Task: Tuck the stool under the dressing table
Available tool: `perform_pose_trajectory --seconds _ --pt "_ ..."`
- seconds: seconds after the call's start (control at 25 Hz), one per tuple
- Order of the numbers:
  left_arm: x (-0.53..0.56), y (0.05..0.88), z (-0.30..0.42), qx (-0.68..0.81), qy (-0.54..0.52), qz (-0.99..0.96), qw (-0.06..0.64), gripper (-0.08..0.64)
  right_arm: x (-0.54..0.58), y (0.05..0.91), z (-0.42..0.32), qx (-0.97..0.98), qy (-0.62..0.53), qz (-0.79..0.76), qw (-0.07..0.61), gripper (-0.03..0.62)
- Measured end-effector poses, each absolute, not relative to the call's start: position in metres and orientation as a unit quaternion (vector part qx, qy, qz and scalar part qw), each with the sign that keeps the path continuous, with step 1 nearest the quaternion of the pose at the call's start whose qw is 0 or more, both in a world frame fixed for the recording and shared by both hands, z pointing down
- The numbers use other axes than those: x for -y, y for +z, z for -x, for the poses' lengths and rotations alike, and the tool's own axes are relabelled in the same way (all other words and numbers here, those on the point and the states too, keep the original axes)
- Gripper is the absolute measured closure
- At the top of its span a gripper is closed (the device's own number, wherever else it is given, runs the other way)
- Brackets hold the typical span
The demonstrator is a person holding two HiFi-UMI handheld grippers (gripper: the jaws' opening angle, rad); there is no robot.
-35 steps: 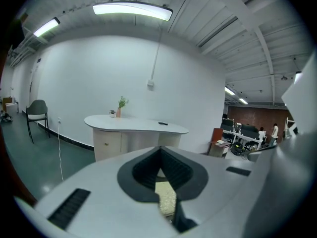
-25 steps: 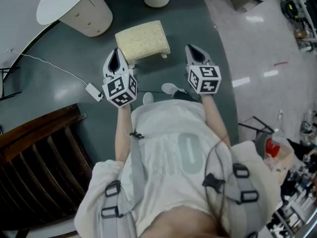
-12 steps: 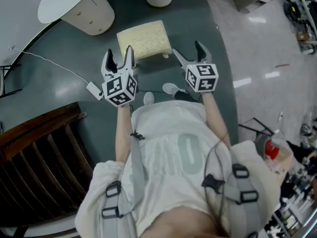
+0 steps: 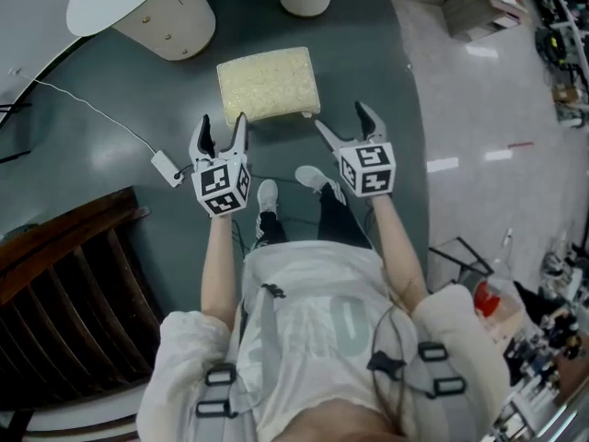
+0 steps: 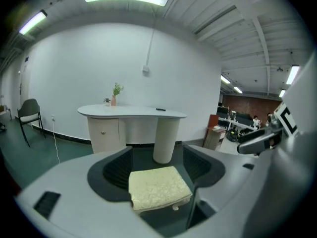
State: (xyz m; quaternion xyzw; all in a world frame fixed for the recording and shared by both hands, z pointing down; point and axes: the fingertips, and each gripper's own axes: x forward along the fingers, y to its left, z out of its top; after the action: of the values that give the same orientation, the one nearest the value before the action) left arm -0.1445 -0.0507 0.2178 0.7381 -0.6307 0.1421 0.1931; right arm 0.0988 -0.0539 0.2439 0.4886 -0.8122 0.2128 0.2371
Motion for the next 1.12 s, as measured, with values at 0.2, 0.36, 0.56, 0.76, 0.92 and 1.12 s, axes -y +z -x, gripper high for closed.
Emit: perform_pose_trajectory --seconds 0.2,0.36,0.56,0.76,0.92,1.12 --pt "0.055 0.311 0.158 0.609 0.196 -0.738 0.215 0.261 0.078 0.312 -0.091 0.808 0.223 -0.471 0.274 0.219" --pt "0.052 0.391 0.173 0.601 0.242 -0.731 0.216 0.261 0.090 0.376 -0.099 0.791 0.240 -0.475 0.301 0.219" --pt "0.048 0.490 0.192 0.605 0.266 -0.708 0.250 0.261 0.091 0.454 -0.112 0.777 0.245 -0.482 0.322 0.219" --pt "0.048 0.583 0.210 0.600 0.293 -0.693 0.271 0.261 0.094 0.555 -0.109 0.768 0.249 -0.473 0.352 0.219" --pt "0.043 0.645 0.215 0.577 0.328 -0.698 0.269 0.261 0.097 0.627 -0.102 0.765 0.243 -0.468 0.371 0.221" --pt "0.042 0.710 0.217 0.566 0.352 -0.692 0.279 0.261 0.100 0.700 -0.108 0.750 0.241 -0.466 0.404 0.221"
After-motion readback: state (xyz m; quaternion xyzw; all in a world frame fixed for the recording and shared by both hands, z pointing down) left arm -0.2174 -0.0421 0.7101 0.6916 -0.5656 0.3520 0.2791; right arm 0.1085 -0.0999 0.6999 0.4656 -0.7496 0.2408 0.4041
